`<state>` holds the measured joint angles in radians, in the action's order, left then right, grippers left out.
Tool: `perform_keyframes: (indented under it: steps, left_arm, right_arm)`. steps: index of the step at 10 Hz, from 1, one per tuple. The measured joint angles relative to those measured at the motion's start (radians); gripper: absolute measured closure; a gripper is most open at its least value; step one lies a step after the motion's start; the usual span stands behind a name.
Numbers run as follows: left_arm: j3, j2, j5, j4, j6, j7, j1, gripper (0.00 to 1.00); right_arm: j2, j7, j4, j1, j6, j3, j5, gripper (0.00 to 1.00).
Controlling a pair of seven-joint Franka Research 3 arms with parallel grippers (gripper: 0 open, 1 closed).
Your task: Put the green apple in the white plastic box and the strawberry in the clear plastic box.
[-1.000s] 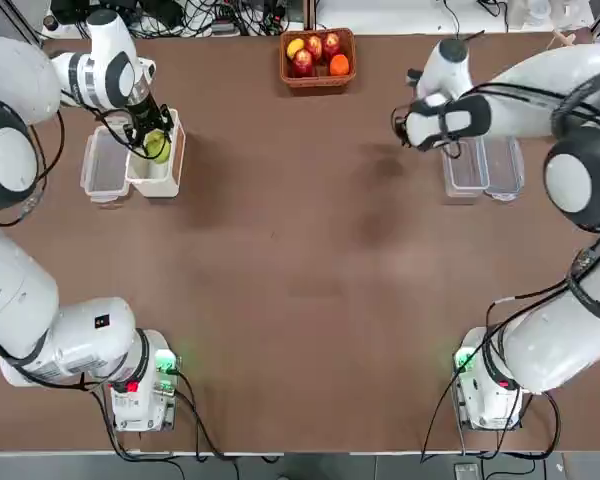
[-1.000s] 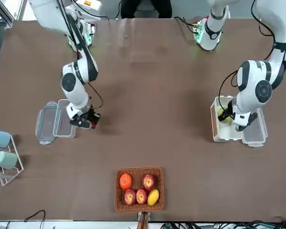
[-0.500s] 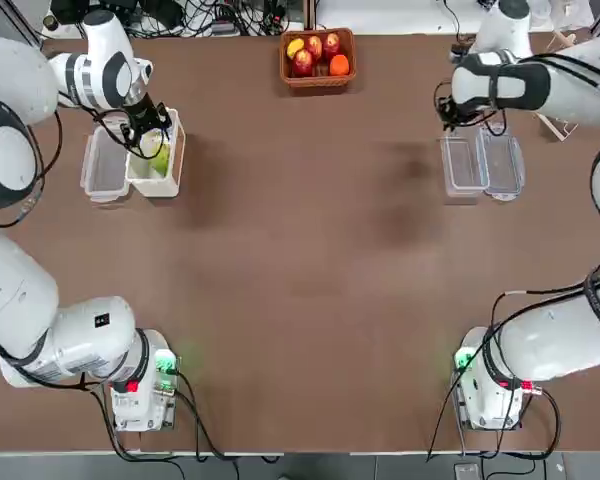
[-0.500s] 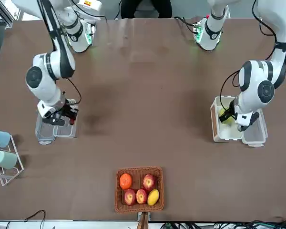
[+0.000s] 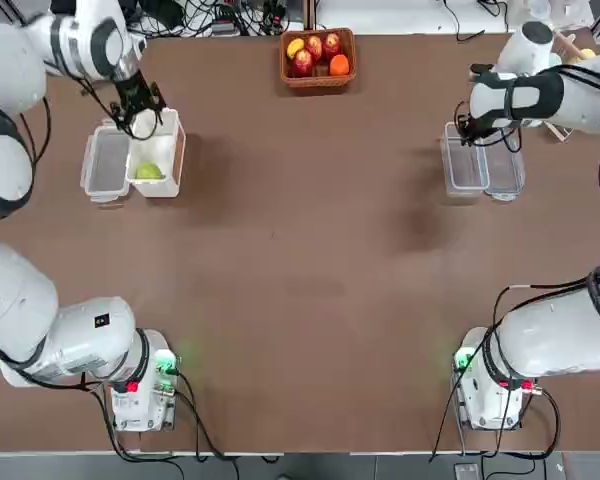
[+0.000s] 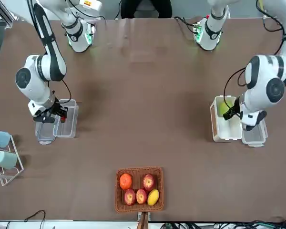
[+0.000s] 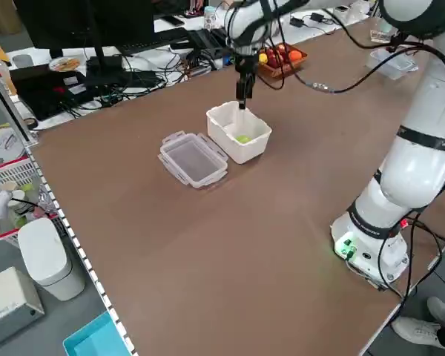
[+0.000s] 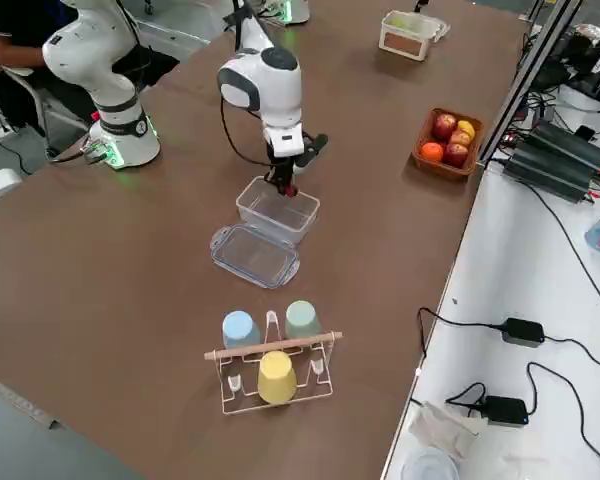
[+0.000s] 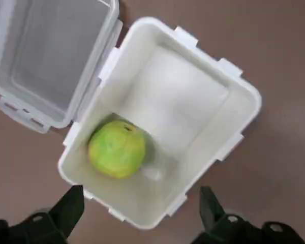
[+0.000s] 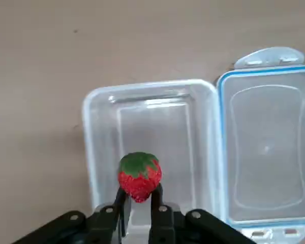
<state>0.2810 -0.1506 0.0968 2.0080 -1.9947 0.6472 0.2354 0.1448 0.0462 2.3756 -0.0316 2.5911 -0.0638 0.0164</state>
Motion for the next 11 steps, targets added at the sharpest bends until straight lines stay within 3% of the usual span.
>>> perform_keyframes:
  steps: [2,4,5,6,7,10,11]
  left_arm:
    - [0.029,0.075,-0.001,-0.082,0.078,0.0,-0.003,0.0]
    - [0.062,0.098,-0.011,-0.194,0.178,-0.035,-0.004,0.0]
    - [0.068,0.098,-0.023,-0.254,0.243,-0.092,-0.004,0.0]
    - [0.068,0.099,-0.044,-0.306,0.308,-0.166,0.0,0.0]
    - [0.066,0.1,-0.066,-0.345,0.352,-0.234,0.003,0.0]
    - [0.045,0.11,-0.082,-0.446,0.47,-0.424,-0.035,0.0]
    - [-0.011,0.127,-0.082,-0.465,0.493,-0.448,-0.107,0.0]
  right_arm:
    - [0.04,-0.025,0.036,0.025,0.088,0.0,0.0,0.8]
    - [0.064,-0.026,0.035,0.025,0.103,0.003,0.0,0.78]
    - [0.065,-0.026,0.035,0.025,0.104,0.004,0.0,0.67]
    - [0.066,-0.026,0.034,0.025,0.104,0.004,0.0,0.5]
    - [0.066,-0.026,0.033,0.025,0.104,0.004,0.0,0.43]
    - [0.066,-0.026,0.03,0.025,0.103,0.004,0.0,0.4]
    - [0.065,-0.027,0.021,0.025,0.094,0.005,0.0,0.36]
